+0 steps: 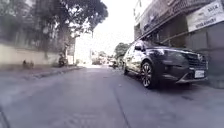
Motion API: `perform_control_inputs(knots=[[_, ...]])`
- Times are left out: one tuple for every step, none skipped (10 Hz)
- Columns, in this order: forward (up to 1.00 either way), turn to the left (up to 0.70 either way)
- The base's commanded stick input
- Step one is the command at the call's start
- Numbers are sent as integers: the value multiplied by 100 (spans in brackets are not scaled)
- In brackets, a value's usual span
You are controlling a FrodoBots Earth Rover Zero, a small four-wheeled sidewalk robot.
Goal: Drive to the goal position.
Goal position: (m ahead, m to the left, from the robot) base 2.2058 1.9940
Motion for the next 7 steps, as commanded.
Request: perform_control_inputs(knots=[[100,-1],[100,-1],[100,-1],[98,-1],[95,-1],[94,-1],[94,-1]])
